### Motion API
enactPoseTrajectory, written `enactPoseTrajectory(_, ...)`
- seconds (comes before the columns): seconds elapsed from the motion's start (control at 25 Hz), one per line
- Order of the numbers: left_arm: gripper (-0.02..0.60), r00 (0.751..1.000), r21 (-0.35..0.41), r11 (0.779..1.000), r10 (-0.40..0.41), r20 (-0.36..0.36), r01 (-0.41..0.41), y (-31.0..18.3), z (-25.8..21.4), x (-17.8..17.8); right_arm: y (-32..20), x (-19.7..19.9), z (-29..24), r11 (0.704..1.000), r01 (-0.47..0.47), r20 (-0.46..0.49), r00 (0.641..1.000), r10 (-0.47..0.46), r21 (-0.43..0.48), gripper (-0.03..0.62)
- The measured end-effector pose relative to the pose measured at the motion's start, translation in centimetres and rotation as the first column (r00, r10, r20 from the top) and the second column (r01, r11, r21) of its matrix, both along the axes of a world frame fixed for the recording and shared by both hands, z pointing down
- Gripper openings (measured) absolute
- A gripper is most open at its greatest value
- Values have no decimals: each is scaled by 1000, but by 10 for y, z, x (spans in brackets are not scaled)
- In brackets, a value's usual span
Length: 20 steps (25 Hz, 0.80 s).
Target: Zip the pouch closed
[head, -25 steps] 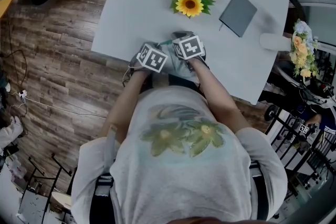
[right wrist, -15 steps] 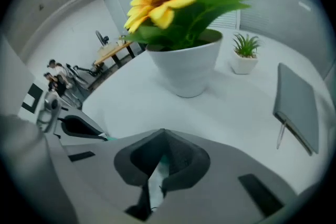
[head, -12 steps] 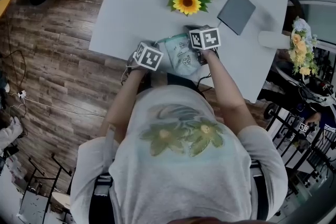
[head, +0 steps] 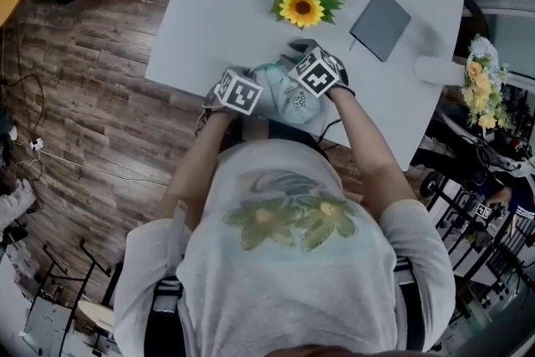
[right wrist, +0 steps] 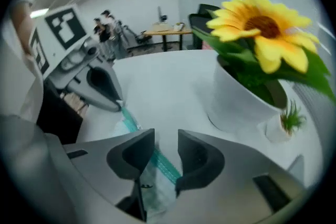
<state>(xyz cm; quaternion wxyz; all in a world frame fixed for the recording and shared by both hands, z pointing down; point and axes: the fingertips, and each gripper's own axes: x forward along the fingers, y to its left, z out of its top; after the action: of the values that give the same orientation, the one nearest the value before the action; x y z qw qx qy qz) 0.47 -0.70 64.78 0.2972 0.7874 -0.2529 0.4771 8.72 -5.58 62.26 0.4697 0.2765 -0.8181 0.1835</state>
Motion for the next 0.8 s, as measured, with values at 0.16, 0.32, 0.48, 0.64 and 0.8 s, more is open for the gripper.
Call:
enactPoseTrajectory(0.16,18,1000,8,1000,-1,10,1,1,0,0,14,-8,3,934,351,-170,926,-337,64,135)
enactPoseTrajectory(0.32,18,1000,-2,1000,-8,14,8,1,0,-2,21,-17,5,824,561,-250,811,-529,74,135)
enactPoseTrajectory(0.48,18,1000,-12,1000,-11,16,12,1,1,-1,27,-22,9,702,709,-314,682,-660,64,123)
enactPoseTrajectory(0.64,18,1000,-36,999,-19,6,20,0,1,-1,34,-23,14,610,791,-334,586,-738,41,85)
enactPoseTrajectory(0.8,18,1000,-59,998,-24,-4,24,0,0,0,34,-24,13,590,807,-297,571,-765,33,67)
